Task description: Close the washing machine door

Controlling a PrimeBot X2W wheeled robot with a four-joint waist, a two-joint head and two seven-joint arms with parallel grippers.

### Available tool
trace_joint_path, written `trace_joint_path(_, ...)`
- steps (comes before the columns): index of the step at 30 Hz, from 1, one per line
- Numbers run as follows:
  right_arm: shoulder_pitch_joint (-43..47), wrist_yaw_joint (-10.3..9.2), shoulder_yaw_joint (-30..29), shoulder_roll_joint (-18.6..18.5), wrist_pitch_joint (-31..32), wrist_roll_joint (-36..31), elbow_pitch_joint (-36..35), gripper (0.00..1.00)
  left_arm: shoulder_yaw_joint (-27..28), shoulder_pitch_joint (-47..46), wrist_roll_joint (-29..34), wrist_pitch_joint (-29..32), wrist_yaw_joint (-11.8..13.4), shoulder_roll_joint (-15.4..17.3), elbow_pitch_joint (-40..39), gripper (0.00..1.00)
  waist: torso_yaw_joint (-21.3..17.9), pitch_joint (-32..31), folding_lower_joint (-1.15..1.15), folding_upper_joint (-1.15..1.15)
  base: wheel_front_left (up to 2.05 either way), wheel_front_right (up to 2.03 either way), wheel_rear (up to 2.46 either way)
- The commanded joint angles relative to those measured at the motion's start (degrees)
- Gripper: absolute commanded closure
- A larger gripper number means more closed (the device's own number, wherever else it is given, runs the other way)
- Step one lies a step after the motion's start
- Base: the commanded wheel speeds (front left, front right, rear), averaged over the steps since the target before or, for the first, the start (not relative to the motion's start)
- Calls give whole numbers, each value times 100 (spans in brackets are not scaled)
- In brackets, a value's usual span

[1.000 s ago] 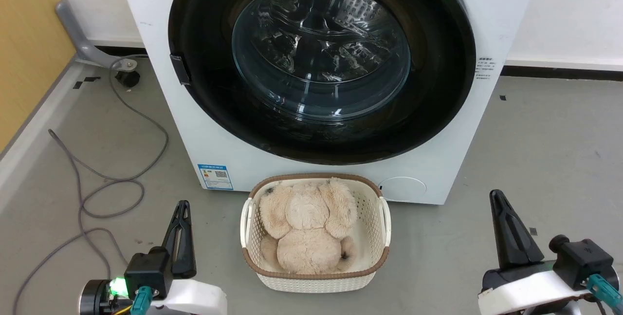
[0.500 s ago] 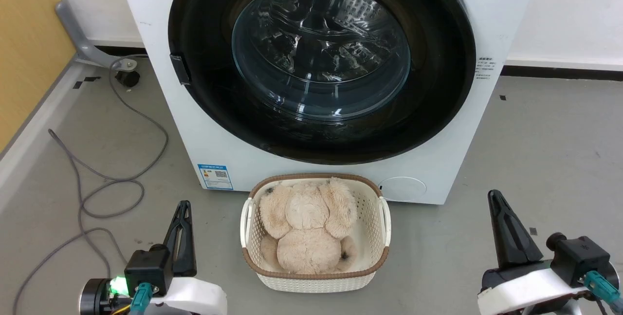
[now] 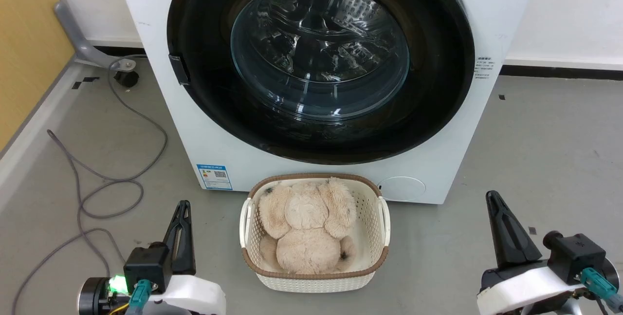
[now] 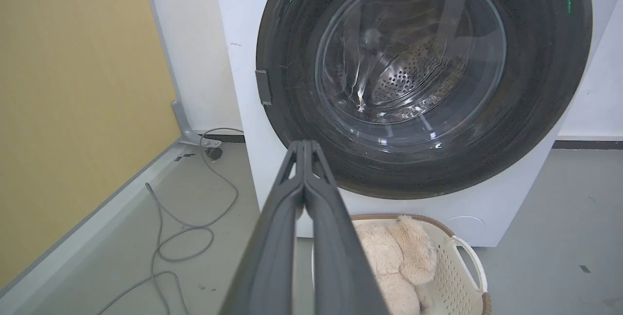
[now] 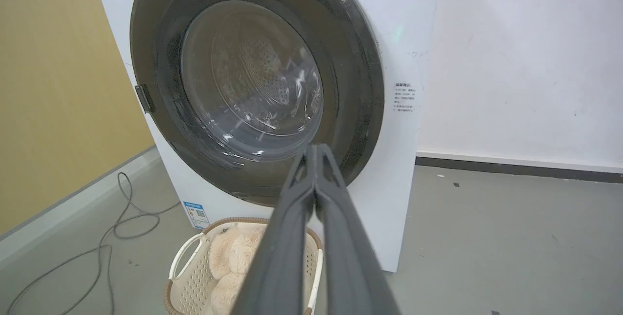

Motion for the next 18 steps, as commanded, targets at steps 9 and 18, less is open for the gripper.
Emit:
trace_joint_path(9,45,-2,-10,13,115,-132,-74,100,38,7,58,125,-80,-3,-64,100,-9,1,0,0,0,0,0)
trace_joint_path(18,53,-3,-12,15,221,-204,-107,100,59,8,74,231,-122,-8,-99,100,-19,3,0,0,0,0,0)
